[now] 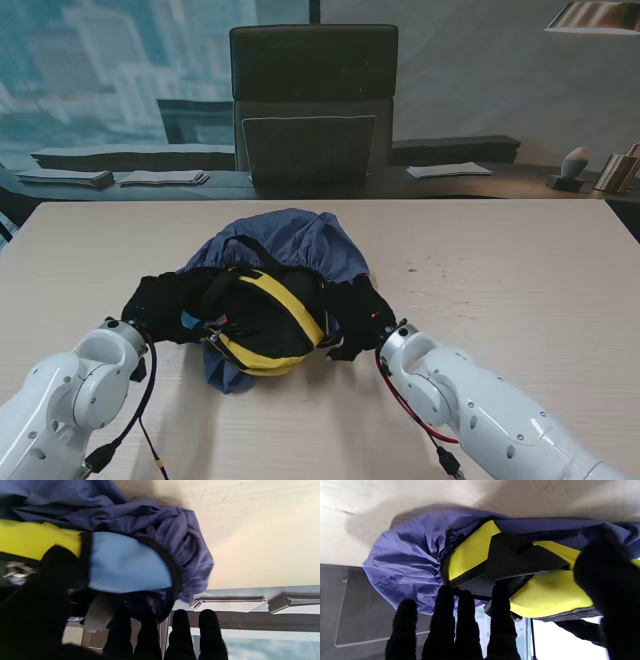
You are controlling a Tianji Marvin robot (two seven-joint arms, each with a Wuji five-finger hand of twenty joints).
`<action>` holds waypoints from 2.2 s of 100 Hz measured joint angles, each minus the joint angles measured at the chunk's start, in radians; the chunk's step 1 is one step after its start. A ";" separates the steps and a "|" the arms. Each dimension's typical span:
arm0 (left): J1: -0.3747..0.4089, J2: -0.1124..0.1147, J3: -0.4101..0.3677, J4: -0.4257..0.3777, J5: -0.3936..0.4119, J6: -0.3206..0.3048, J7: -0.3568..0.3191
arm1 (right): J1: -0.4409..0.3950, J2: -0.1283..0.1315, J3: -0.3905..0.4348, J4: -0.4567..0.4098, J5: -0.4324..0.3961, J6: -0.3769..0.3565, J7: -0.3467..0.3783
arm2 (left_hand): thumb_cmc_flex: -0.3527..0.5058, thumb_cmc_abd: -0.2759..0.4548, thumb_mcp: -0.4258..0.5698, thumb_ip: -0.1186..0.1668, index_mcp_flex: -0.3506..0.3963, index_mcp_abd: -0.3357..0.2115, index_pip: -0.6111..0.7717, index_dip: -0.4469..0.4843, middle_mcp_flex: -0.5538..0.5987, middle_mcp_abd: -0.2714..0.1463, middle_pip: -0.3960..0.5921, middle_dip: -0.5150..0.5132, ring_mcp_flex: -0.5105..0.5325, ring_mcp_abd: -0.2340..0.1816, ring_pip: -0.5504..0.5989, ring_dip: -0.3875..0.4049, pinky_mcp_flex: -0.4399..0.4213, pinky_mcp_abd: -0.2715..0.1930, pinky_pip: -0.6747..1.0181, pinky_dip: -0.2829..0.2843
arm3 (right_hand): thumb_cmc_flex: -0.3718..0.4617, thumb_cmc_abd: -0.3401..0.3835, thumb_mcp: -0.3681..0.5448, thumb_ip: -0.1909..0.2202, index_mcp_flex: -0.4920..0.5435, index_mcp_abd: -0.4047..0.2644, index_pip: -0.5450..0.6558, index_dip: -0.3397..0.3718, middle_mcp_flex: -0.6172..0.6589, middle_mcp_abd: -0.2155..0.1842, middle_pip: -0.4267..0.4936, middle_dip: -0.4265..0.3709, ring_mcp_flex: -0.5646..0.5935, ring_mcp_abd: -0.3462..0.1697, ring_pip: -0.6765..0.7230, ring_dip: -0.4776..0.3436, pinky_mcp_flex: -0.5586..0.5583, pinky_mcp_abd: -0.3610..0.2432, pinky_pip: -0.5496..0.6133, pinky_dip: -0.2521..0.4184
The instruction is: Fit a rain cover over a backpack
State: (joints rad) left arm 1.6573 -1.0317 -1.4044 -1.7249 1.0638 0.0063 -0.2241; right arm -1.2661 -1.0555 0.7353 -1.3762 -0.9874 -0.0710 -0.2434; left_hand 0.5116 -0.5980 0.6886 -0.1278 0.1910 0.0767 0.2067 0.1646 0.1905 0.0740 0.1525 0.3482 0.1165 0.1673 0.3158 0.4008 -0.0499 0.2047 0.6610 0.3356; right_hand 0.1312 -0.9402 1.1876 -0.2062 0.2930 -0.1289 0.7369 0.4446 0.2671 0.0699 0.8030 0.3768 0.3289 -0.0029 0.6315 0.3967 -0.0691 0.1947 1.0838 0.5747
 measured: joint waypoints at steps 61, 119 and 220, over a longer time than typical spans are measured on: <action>0.034 0.009 0.007 -0.075 -0.015 -0.102 -0.009 | 0.037 -0.138 -0.106 0.117 0.140 0.102 -0.274 | 0.091 0.092 -0.011 0.000 0.057 -0.068 0.397 0.189 0.114 0.001 0.207 0.024 0.127 0.003 0.050 -0.003 0.003 0.001 0.035 0.015 | 0.374 -0.062 0.127 -0.161 0.706 -0.096 0.327 0.027 0.342 -0.017 0.032 0.020 0.209 0.000 0.123 0.062 0.070 -0.006 0.166 -0.094; -0.083 0.015 0.299 -0.013 0.017 -0.034 0.069 | 0.007 -0.179 -0.069 0.049 0.241 0.177 -0.291 | 0.114 0.119 -0.691 0.029 -0.011 0.083 -0.174 -0.067 -0.054 0.072 -0.152 -0.211 -0.064 0.012 -0.292 -0.192 -0.012 0.067 -0.566 -0.036 | 0.425 -0.031 0.210 -0.144 0.730 0.131 0.368 0.156 0.353 -0.017 0.089 0.053 0.209 0.006 0.172 0.078 0.043 -0.006 0.166 -0.094; -0.212 -0.013 0.384 0.231 0.005 -0.078 0.256 | -0.088 -0.158 0.058 -0.085 0.183 0.045 -0.282 | 0.319 0.000 -0.001 0.007 0.302 -0.164 0.852 0.534 0.701 -0.033 0.359 0.574 0.637 0.028 0.449 0.249 0.252 -0.082 0.156 0.066 | 0.360 0.120 0.157 -0.113 0.538 -0.060 0.261 0.185 0.382 -0.006 0.149 0.079 0.230 0.018 0.196 0.090 0.060 -0.008 0.167 -0.094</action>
State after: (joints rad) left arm 1.4454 -1.0447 -1.0201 -1.4937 1.0685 -0.0720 0.0321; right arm -1.3539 -1.2138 0.7932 -1.4611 -0.8047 -0.0256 -0.5250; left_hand 0.8305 -0.5976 0.6877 -0.1206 0.4934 -0.0876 1.0589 0.6983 0.8913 0.0409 0.5119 0.9217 0.7535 0.1952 0.7650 0.6500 0.2019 0.1230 0.8172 0.4020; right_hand 0.4913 -0.8199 1.3443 -0.3196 0.8306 -0.1893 0.9981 0.6295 0.6491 0.0643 0.9523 0.4554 0.5592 0.0147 0.8272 0.4864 -0.0096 0.1871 1.2509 0.4803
